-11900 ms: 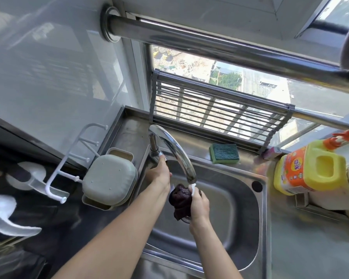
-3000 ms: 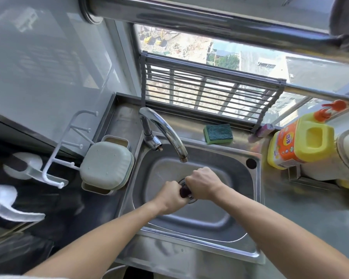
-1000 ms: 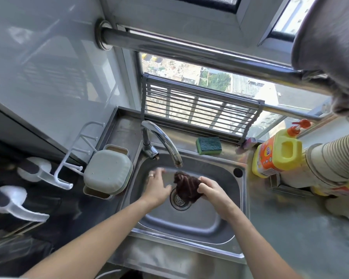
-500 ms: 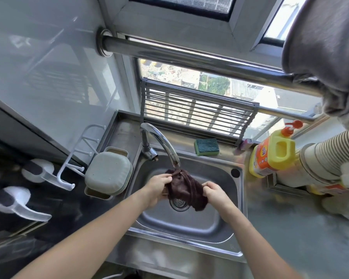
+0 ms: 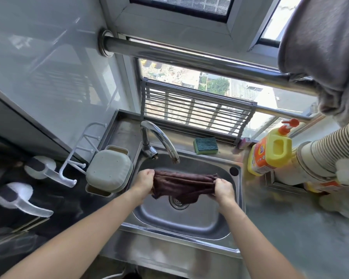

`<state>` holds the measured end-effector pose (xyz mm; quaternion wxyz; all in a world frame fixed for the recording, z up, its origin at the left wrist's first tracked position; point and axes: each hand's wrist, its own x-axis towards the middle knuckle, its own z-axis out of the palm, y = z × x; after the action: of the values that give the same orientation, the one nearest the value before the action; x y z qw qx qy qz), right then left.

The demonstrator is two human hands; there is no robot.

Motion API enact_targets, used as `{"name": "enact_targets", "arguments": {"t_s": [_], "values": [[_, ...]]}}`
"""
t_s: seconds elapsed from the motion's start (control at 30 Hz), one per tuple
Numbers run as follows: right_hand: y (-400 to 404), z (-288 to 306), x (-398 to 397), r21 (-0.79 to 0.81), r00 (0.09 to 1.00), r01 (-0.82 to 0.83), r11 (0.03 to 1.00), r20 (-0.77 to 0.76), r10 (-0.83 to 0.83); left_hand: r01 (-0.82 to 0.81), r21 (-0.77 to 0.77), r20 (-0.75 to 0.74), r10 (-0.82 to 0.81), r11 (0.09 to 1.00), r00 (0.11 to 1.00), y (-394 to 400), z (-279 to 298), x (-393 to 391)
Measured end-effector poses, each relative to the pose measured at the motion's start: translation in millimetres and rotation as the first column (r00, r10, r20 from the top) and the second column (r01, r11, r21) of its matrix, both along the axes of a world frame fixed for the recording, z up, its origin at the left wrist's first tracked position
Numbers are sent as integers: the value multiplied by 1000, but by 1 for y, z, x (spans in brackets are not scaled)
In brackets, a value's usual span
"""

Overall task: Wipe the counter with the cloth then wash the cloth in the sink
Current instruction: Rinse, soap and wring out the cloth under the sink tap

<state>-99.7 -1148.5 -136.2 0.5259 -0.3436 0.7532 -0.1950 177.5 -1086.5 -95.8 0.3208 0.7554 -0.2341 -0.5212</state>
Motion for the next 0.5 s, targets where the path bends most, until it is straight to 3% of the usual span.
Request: {"name": "enact_targets", "arguments": {"t_s": [0.1, 0.17, 0.23, 0.3, 0.43, 0.5], "values": [[7, 44, 9, 10, 971, 143, 990, 190, -143, -76, -5, -126, 75, 997, 989, 3, -1, 7], [10, 55, 8, 2, 929, 91, 996, 361, -86, -169, 16, -233, 168, 986, 958, 3, 0, 11], [12, 63, 3, 23, 889, -83, 996, 453, 64, -153, 18, -283, 152, 988, 947, 3, 1, 15], [10, 59, -4, 34, 892, -185, 982, 426, 153, -74, -22, -225, 67, 997, 972, 3, -1, 19], [3, 40, -13, -57, 989, 58, 997, 136, -50, -123, -106, -175, 103, 987, 979, 5, -5, 19], [7, 42, -12, -1, 982, 39, 999, 187, -38, -211, -113, -152, 193, 971, 969, 6, 1, 17]]}}
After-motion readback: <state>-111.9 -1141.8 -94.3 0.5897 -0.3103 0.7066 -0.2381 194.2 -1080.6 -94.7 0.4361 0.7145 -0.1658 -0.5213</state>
